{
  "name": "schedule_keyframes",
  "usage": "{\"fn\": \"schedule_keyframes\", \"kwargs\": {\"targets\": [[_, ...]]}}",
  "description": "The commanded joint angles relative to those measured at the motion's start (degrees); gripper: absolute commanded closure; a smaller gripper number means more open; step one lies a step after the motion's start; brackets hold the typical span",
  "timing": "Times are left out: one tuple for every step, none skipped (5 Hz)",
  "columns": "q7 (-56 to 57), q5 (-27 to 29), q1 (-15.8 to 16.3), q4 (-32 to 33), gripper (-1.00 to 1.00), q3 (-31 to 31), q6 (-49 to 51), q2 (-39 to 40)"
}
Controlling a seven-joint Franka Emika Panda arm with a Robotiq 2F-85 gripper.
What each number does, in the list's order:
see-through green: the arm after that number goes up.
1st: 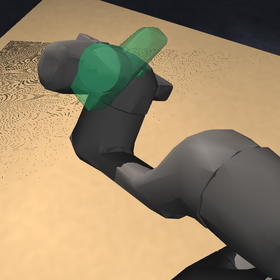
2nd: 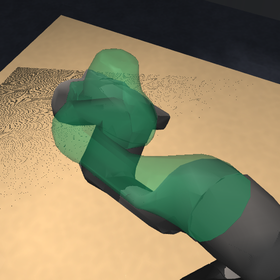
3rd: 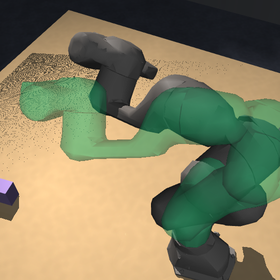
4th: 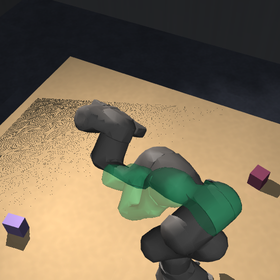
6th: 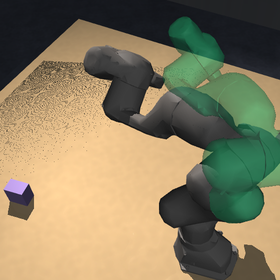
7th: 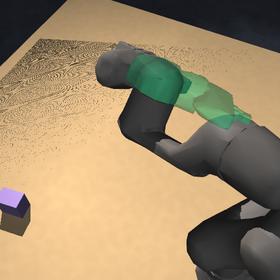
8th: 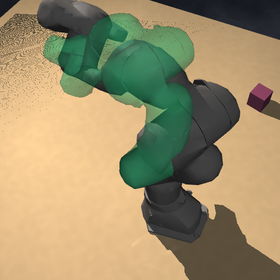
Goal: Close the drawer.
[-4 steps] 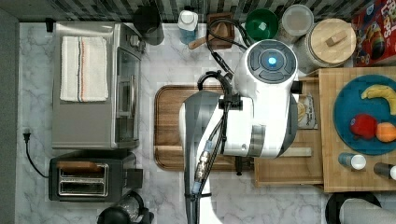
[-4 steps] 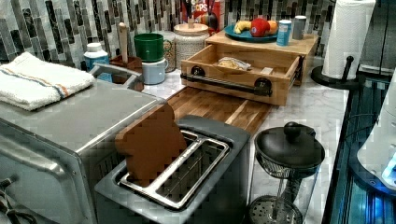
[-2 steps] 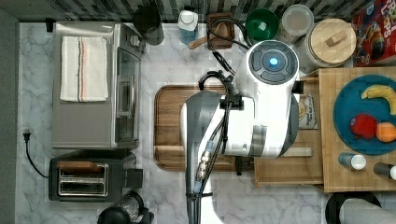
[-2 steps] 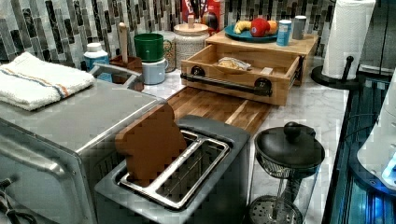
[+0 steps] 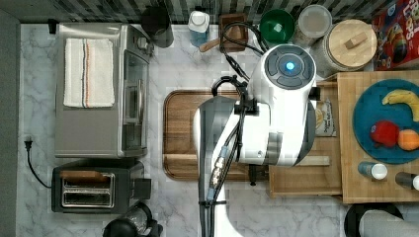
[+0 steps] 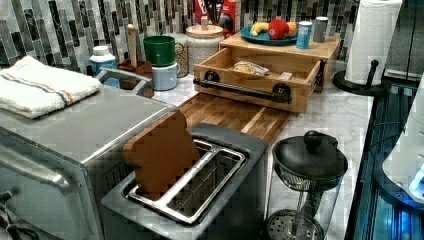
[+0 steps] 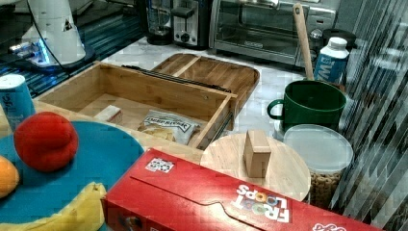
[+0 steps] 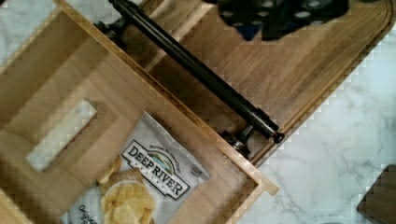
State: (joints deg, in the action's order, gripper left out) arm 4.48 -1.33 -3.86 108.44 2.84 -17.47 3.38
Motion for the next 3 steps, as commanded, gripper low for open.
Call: {"fn": "schedule_keyframes", "kwargs": {"targets": [[6.5, 5.6, 2.6, 11.7, -1.0, -2.8, -4.5, -6.5], [11.1, 7.3, 3.7, 16.9, -0.95, -3.9, -10.2, -7.3], [13.7, 7.8, 4.5, 20.6, 1.0, -5.8, -14.5, -7.8]]}}
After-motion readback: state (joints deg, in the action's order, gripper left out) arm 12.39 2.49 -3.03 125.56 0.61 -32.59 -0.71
